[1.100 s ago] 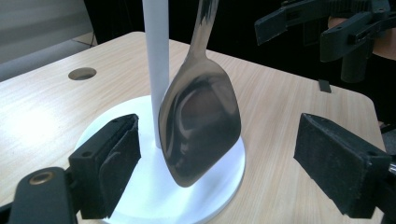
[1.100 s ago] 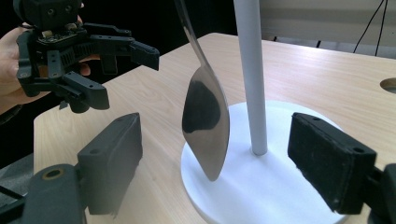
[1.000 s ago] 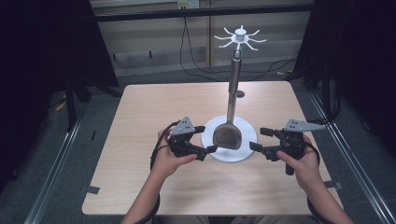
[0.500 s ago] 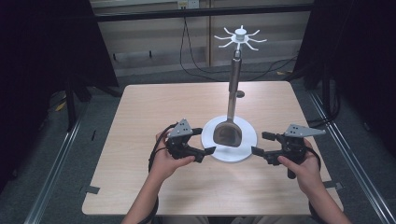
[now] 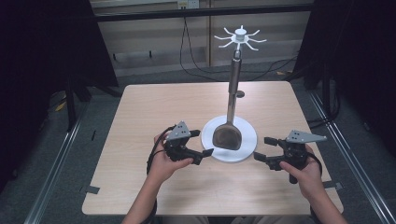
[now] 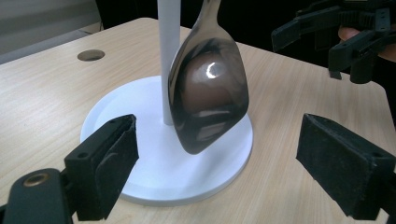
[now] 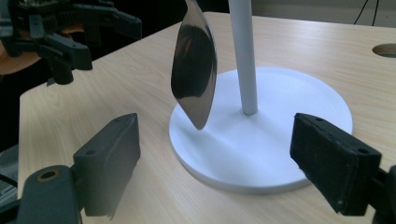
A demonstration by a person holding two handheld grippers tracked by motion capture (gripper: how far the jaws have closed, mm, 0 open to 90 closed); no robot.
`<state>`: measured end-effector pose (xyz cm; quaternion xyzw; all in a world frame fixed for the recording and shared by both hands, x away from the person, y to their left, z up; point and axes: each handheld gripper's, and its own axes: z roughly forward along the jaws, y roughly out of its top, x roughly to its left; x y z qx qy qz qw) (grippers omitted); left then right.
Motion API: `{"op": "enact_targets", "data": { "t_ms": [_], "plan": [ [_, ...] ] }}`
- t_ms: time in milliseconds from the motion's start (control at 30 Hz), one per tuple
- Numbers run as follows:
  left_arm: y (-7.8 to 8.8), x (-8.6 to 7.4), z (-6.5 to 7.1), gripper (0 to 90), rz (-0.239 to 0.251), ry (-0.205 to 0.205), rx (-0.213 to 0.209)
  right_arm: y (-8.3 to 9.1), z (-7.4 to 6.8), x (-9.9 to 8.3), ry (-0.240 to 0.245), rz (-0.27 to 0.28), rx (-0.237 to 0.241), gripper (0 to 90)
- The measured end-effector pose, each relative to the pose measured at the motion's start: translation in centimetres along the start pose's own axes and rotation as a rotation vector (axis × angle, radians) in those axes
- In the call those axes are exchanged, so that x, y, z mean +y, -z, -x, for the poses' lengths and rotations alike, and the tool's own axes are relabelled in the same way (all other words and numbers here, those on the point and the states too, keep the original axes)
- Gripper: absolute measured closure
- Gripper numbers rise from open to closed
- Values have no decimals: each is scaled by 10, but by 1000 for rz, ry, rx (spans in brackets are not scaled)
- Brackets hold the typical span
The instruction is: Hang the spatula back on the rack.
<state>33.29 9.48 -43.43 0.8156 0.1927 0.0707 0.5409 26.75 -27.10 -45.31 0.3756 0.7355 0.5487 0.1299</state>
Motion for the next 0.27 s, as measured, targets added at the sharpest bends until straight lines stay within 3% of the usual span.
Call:
{"op": "enact_targets", "data": {
  "t_ms": [267],
  "plan": [
    [-4, 1, 2, 127, -8, -12, 7, 5, 0, -5, 15, -21, -16, 144]
  ]
}}
